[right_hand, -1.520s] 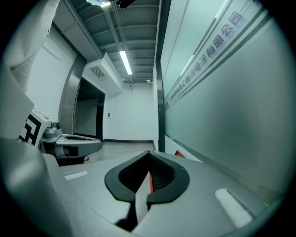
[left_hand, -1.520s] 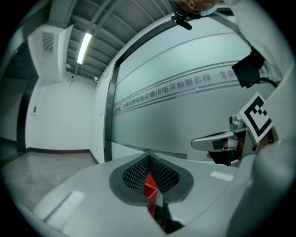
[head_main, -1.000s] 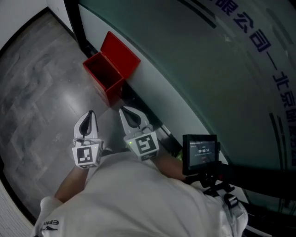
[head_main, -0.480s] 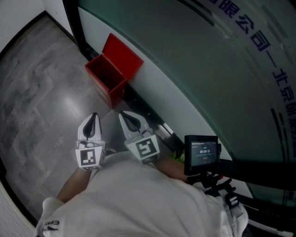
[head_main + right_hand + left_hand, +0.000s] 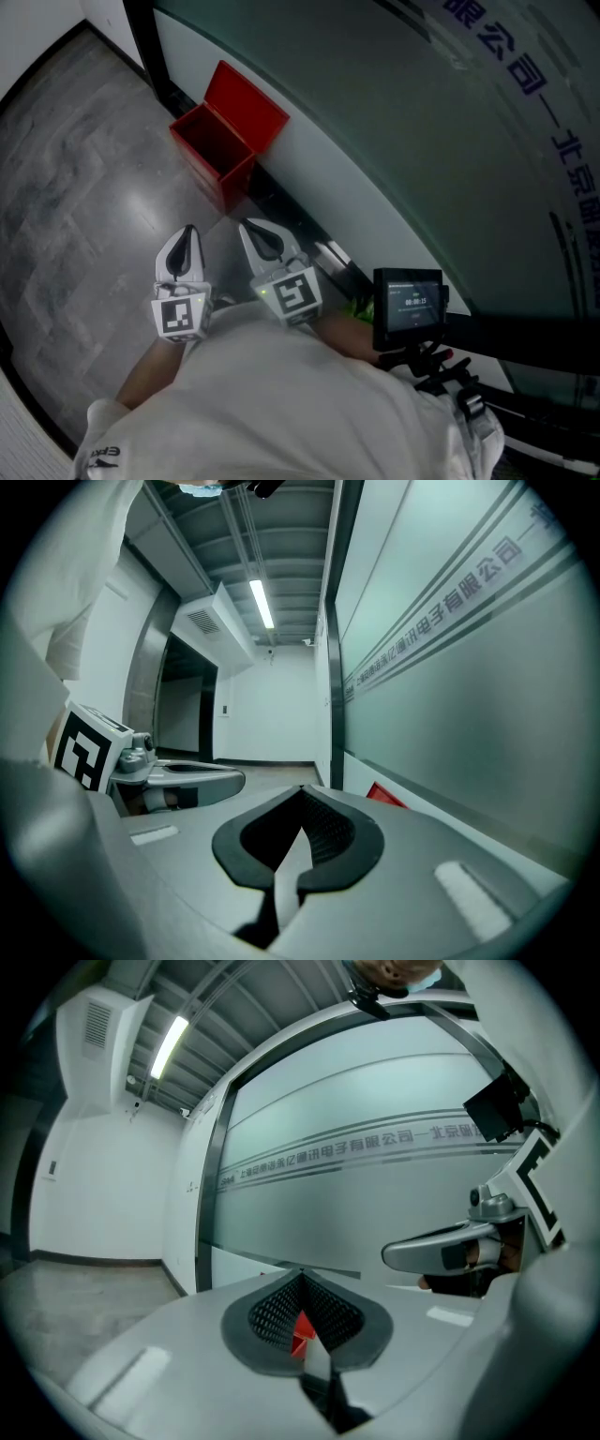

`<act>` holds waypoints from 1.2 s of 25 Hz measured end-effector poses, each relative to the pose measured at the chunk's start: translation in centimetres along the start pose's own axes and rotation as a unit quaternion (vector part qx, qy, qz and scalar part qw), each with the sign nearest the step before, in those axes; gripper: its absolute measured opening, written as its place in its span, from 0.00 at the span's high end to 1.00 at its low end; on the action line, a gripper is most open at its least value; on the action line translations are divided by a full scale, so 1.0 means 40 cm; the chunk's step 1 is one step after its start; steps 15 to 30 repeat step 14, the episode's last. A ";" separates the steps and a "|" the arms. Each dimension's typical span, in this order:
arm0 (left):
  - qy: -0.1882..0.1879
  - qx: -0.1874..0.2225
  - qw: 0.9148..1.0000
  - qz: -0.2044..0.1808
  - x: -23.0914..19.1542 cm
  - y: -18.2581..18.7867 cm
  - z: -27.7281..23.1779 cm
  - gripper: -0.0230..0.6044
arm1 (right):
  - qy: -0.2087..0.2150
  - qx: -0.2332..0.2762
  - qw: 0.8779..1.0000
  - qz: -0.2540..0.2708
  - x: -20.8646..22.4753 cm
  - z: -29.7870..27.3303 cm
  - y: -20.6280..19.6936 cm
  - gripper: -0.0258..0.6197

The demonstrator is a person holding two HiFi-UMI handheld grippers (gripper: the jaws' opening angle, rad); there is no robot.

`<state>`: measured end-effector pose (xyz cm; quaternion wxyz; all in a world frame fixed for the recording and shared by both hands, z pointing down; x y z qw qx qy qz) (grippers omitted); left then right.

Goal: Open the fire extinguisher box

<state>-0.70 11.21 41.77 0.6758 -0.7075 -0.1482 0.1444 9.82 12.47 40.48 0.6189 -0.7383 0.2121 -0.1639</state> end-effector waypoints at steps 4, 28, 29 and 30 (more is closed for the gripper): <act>-0.003 0.002 1.000 0.001 -0.021 -0.003 0.020 0.96 | -0.004 -0.002 1.000 0.003 -0.025 -0.004 -0.006 0.94; -0.002 -0.019 1.000 0.010 0.011 0.000 0.001 0.96 | -0.006 -0.006 1.000 0.001 0.016 0.004 -0.009 0.94; -0.002 -0.019 1.000 0.010 0.011 0.000 0.001 0.96 | -0.006 -0.006 1.000 0.001 0.016 0.004 -0.009 0.94; -0.002 -0.019 1.000 0.010 0.011 0.000 0.001 0.96 | -0.006 -0.006 1.000 0.001 0.016 0.004 -0.009 0.94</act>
Point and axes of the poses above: the fingertips, and each gripper's own axes: z backward along the fingers, x to its right, y out of its top, the point moved 1 cm from there along z, backward along the fingers
